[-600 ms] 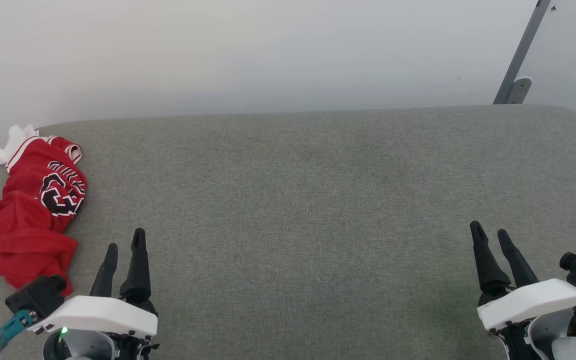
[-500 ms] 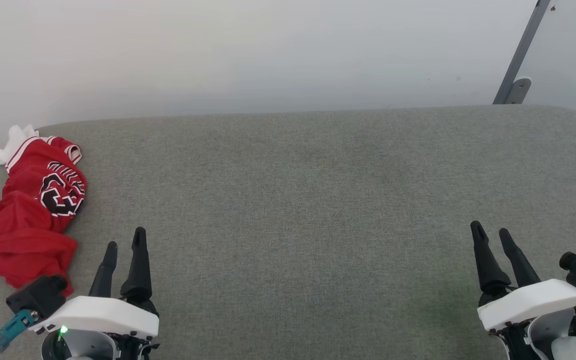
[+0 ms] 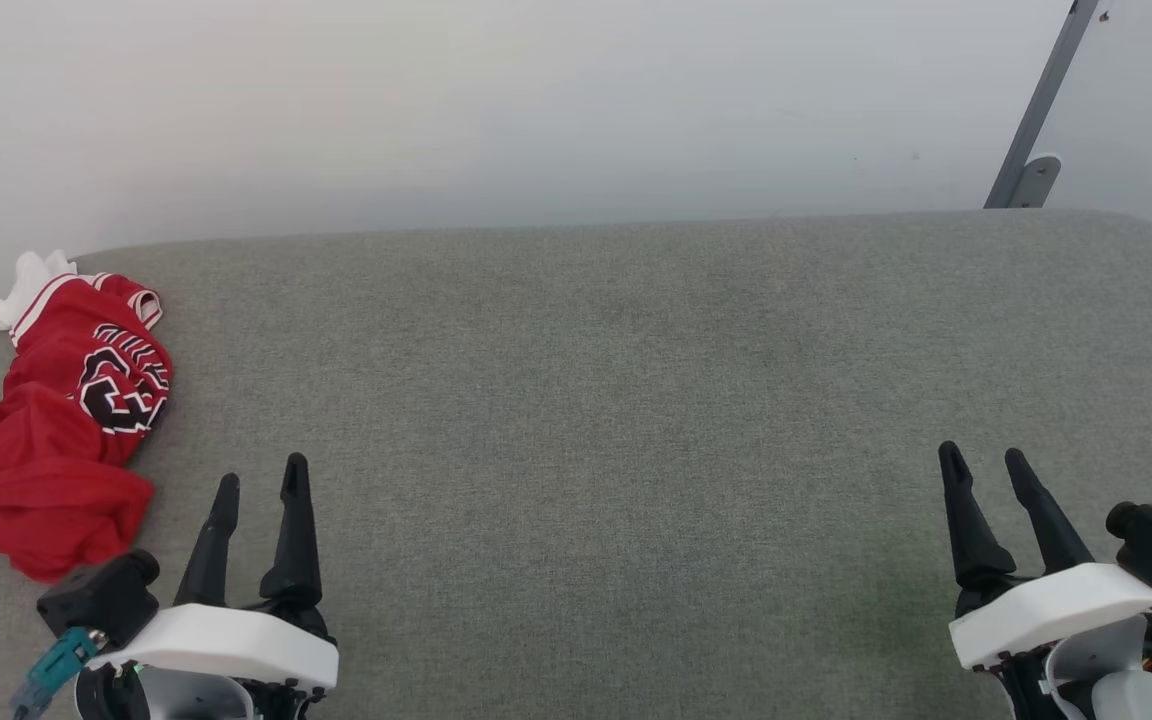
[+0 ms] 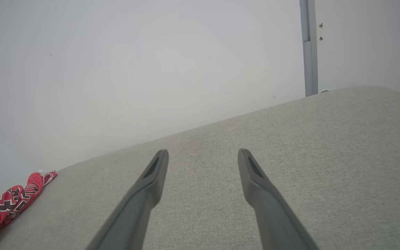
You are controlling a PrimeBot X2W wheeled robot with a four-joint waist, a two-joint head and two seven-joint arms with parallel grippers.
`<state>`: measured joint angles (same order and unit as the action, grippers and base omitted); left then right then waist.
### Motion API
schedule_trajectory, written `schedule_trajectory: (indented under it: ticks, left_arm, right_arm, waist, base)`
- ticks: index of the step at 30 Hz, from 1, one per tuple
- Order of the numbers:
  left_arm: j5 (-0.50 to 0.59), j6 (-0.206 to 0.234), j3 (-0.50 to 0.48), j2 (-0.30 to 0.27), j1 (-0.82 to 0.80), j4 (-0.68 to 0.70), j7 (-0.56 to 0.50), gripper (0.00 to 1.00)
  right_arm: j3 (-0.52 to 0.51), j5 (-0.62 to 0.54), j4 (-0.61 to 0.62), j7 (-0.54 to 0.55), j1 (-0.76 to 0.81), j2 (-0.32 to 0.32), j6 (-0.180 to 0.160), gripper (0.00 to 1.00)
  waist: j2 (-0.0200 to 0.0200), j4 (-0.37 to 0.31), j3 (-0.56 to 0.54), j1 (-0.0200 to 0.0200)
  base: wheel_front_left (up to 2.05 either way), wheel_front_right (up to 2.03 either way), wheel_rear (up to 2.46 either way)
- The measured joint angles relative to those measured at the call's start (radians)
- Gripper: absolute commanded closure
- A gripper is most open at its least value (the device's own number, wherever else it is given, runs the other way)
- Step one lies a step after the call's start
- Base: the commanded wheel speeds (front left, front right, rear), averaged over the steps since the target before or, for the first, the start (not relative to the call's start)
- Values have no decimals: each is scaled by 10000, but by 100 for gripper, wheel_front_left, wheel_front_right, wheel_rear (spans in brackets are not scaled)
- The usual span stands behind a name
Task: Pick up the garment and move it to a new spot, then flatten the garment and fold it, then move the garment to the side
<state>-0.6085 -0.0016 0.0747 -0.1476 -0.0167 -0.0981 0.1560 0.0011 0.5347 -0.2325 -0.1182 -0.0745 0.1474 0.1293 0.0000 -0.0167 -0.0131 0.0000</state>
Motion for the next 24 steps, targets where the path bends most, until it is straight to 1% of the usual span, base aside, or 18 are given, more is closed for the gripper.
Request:
schedule_trajectory:
  ticks: [13, 24]
  left_arm:
    - [1335, -337, -94, 176, 183, 138, 311, 0]
    - [2385, -522, -203, 284, 232, 244, 554, 0]
  right_arm:
    - [207, -1231, -52, -397, -81, 138, 0, 0]
    - [324, -2134, -63, -685, -81, 238, 2, 0]
  waist:
    - [0, -25, -45, 0]
    - [0, -53, -71, 0]
  base:
    - [0, 0, 0]
    - [0, 0, 0]
